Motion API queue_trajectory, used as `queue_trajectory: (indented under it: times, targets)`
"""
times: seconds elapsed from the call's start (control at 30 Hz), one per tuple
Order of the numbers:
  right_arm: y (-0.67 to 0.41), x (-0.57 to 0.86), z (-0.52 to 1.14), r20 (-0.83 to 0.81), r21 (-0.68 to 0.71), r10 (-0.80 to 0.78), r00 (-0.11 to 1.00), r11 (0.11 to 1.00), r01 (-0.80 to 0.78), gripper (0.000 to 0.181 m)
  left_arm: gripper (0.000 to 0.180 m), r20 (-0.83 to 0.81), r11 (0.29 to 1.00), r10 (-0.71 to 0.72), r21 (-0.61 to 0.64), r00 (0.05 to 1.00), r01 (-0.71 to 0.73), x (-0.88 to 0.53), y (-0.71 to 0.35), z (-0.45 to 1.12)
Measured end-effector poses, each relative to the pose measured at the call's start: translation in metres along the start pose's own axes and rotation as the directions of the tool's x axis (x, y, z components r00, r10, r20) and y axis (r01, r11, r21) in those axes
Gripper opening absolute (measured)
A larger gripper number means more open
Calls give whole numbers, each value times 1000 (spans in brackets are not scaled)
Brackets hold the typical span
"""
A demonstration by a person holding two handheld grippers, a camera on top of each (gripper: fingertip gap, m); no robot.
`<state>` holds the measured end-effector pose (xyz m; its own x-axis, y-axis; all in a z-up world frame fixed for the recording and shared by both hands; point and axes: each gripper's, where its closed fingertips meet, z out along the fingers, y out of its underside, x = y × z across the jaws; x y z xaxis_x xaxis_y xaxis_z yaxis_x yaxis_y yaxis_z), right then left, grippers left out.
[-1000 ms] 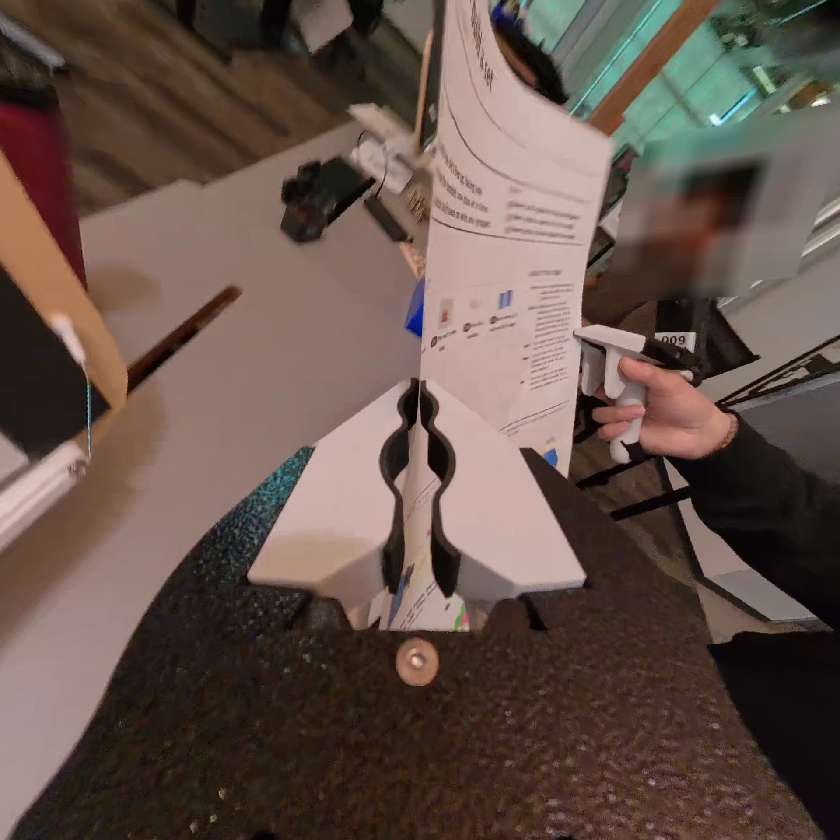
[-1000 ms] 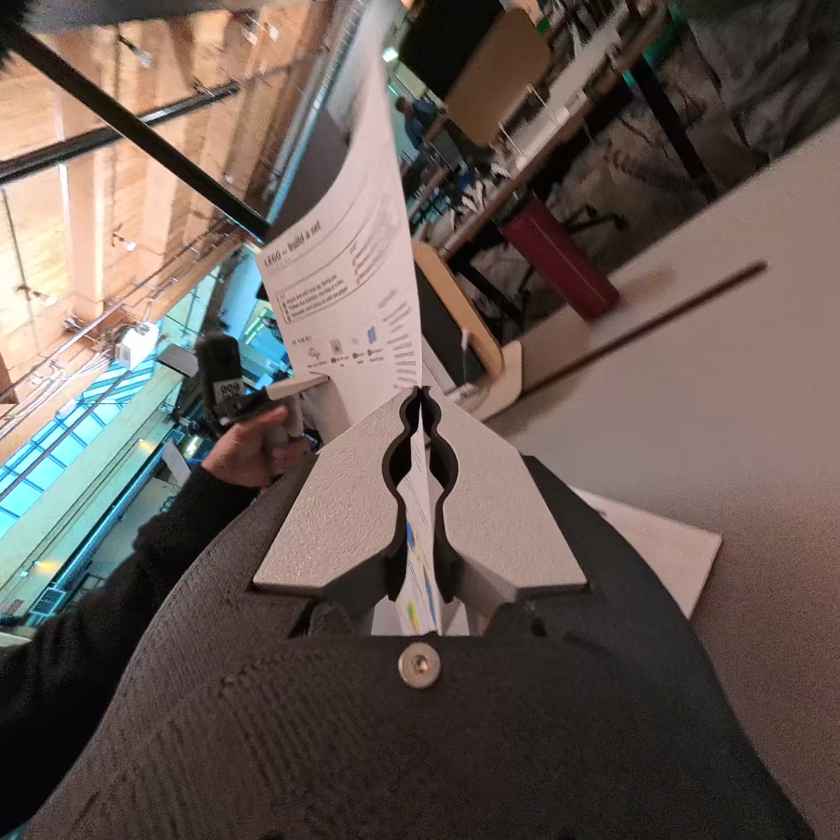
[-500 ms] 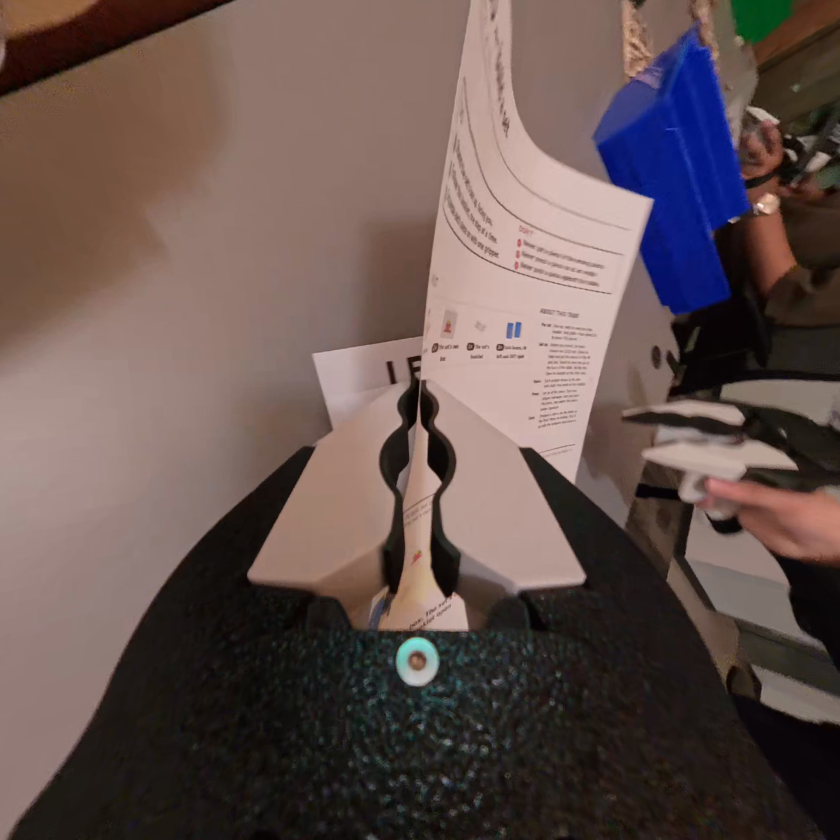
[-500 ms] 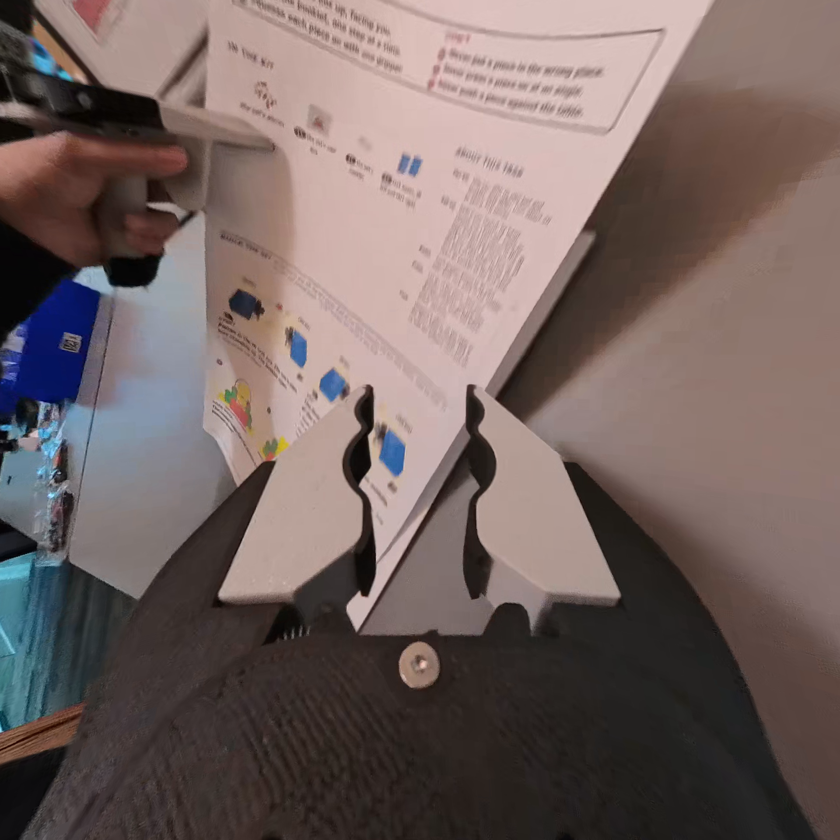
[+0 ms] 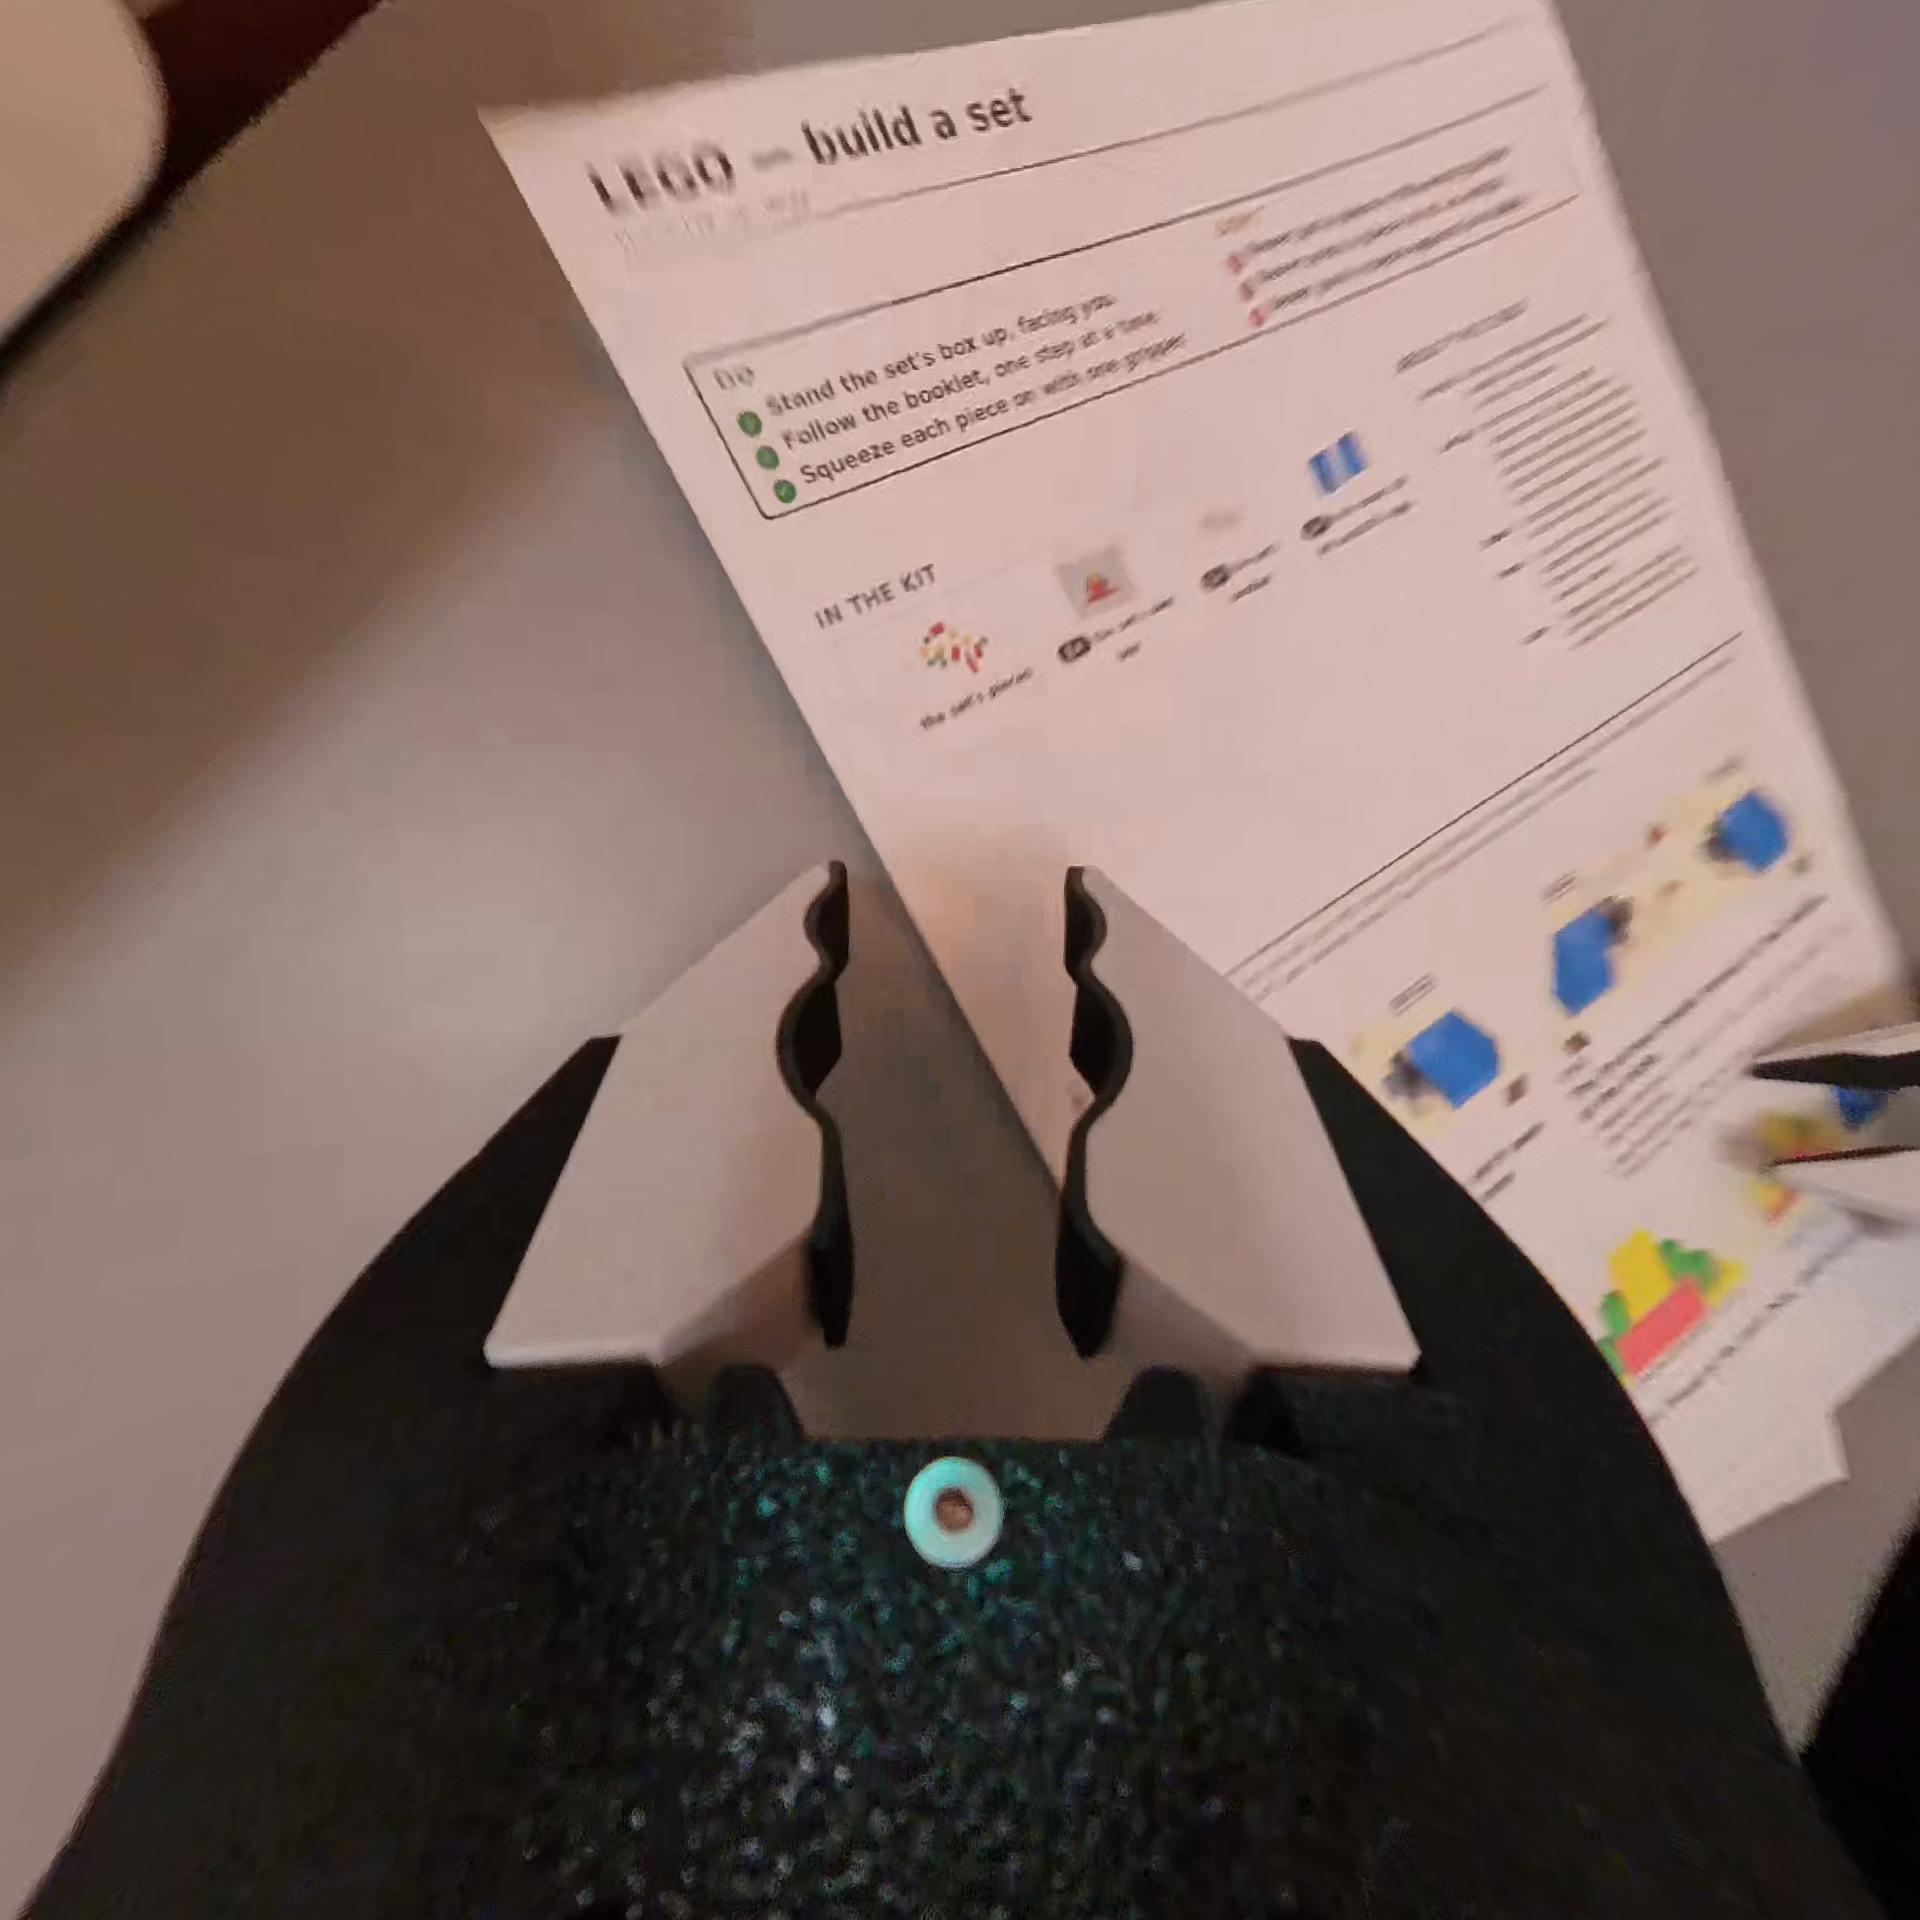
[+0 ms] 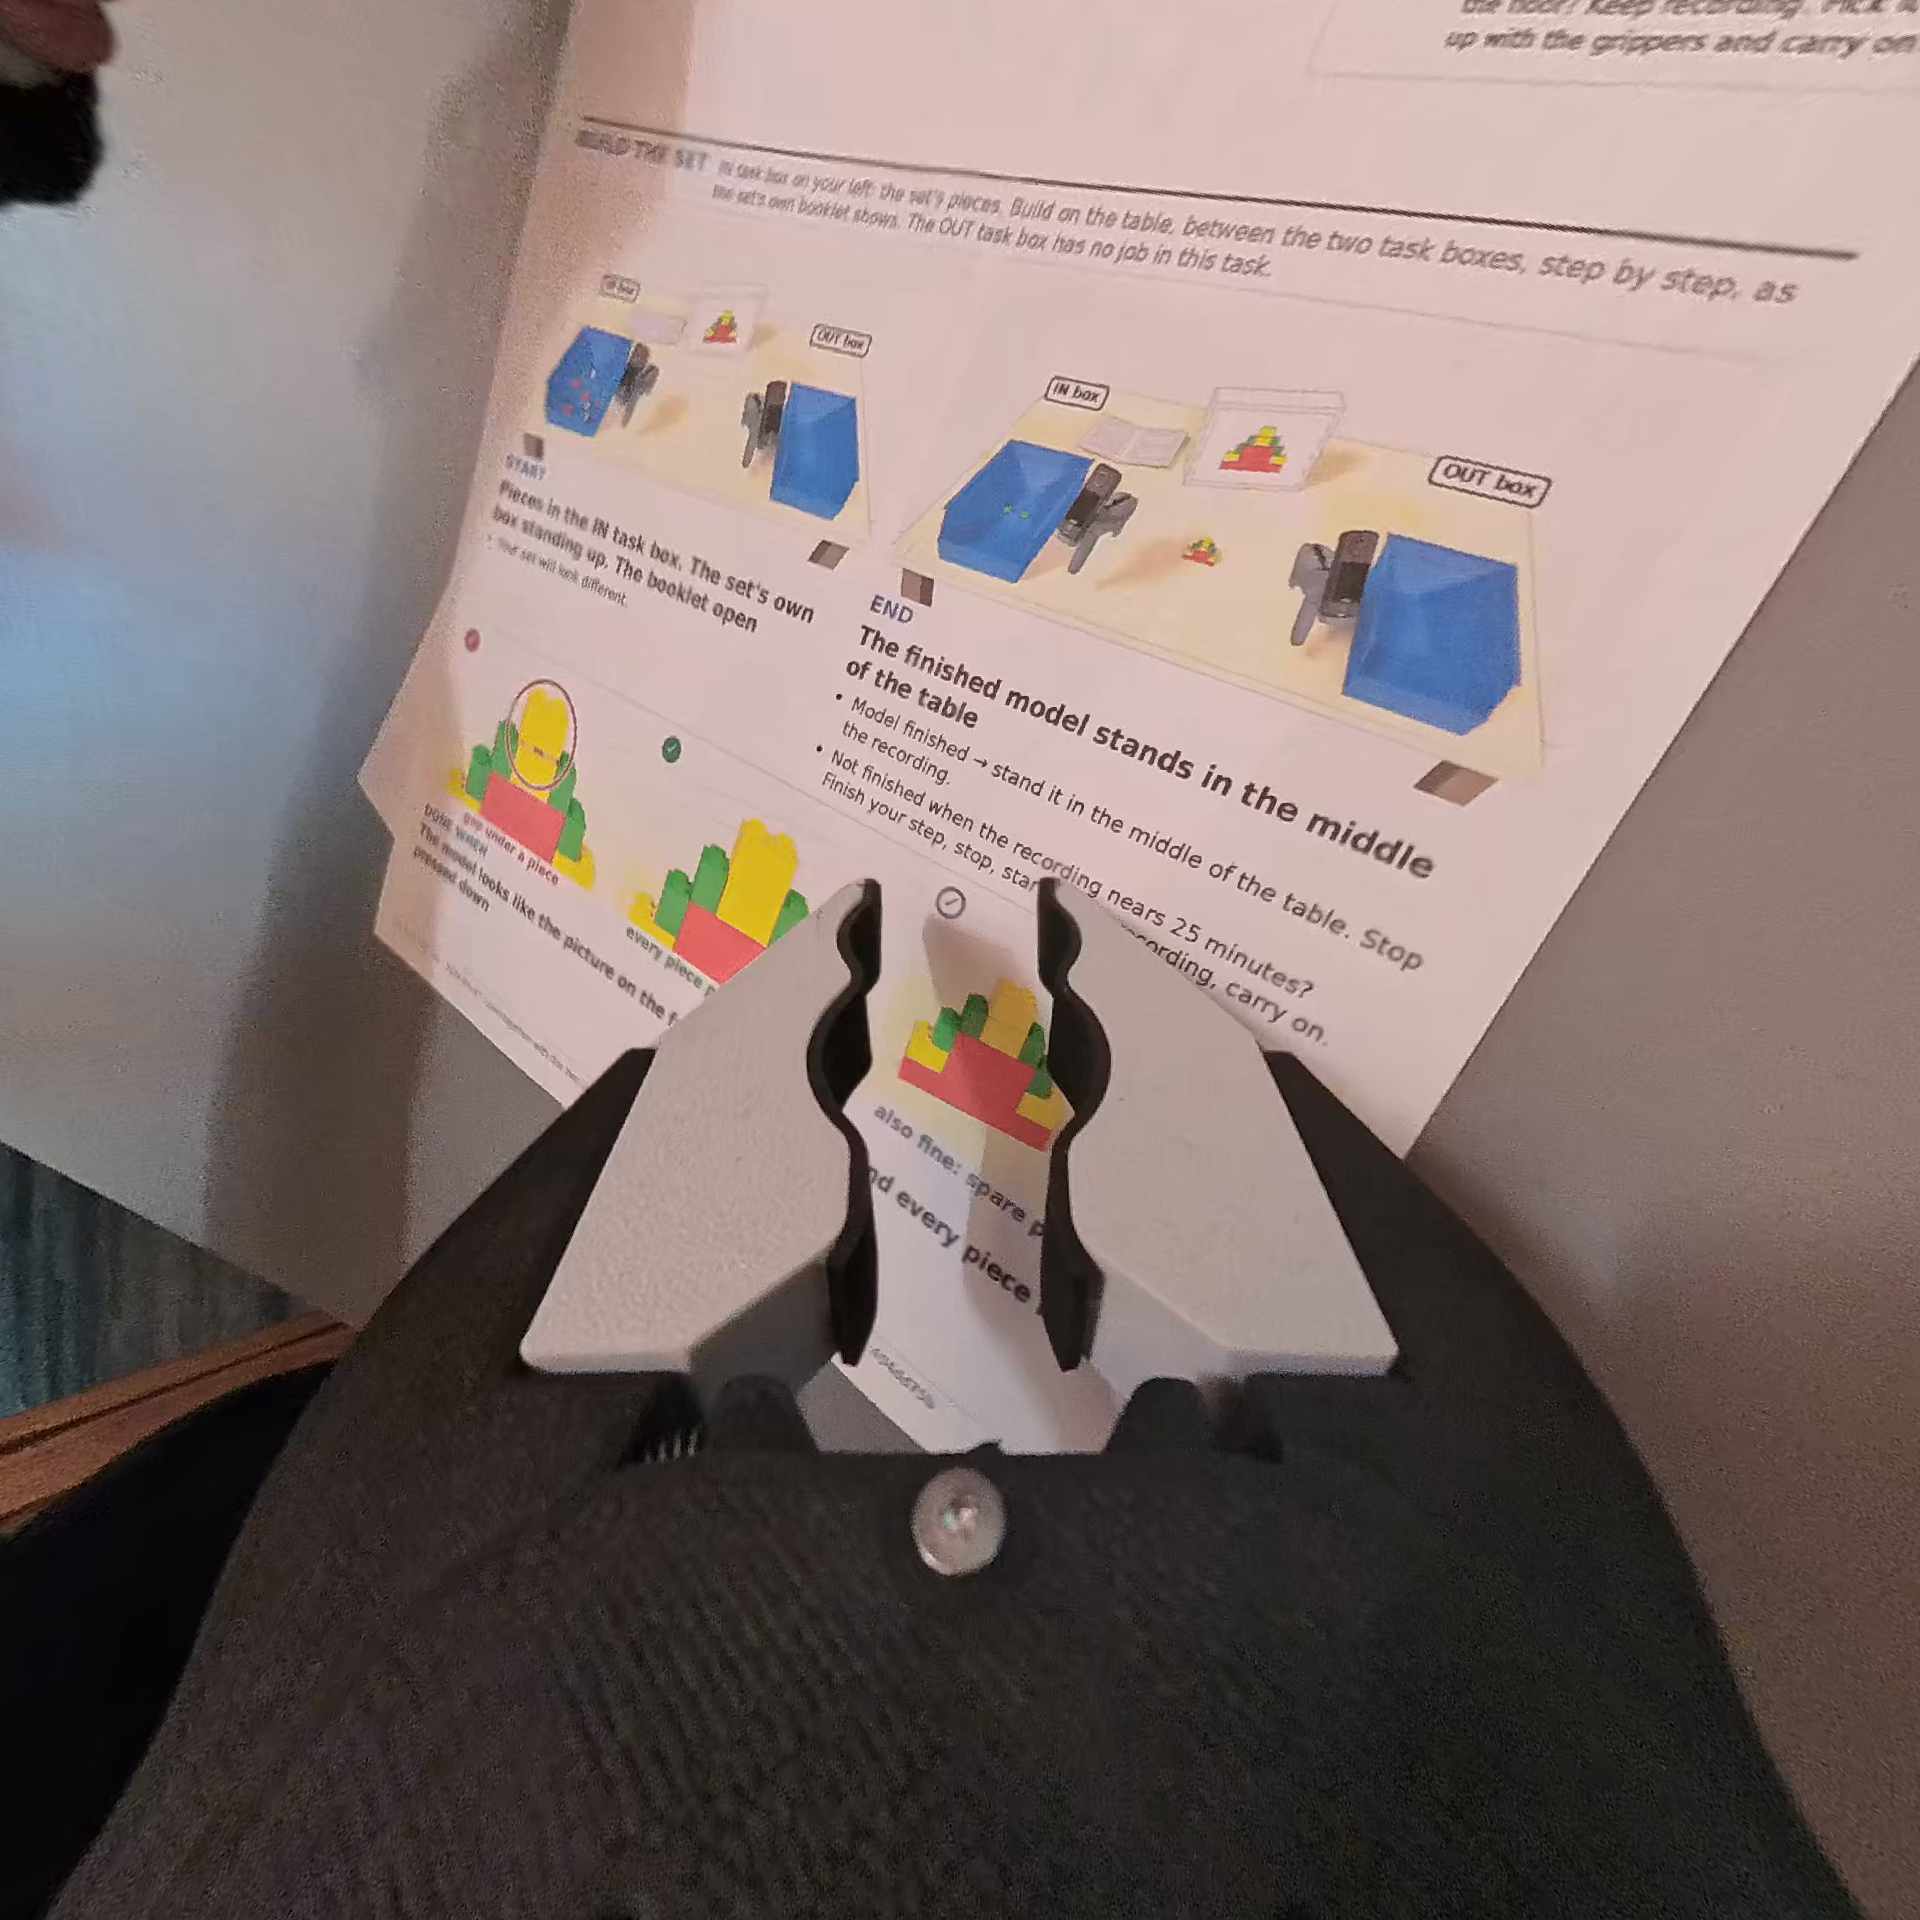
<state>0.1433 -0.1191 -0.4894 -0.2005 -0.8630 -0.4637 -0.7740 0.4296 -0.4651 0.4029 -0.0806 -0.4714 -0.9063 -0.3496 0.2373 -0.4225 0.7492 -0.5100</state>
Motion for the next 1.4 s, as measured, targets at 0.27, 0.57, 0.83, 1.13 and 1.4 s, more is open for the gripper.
queue_trajectory:
  times: [0.27, 0.57, 0.83, 1.13, 1.4]
  targets:
    - [18, -6, -2, -37, -1, -114, 993, 993, 114, 18, 40, 52, 924, 376, -94, 925, -371, 54, 87, -12]
    - [54, -15, -24, -20, 2, -126, 992, 992, 126, 24, 12, 26, 933, 357, 26, 934, -358, 85, 113, -6]
    - [132, 36, -107, 85, 324, 424, 902, 844, -427, 75, 0, -69, 908, 416, 91, 907, -409, 163, 132, -2]
    - [216, 100, -130, 215, 400, 745, 632, 523, -753, 128, 0, -85, 883, 468, 30, 879, -468, 210, 134, 5]
    - [168, -3, -96, 773, 123, 489, 404, 510, -851, 64, 0, -98, 913, 409, 26, 907, -408, 220, 133, 4]
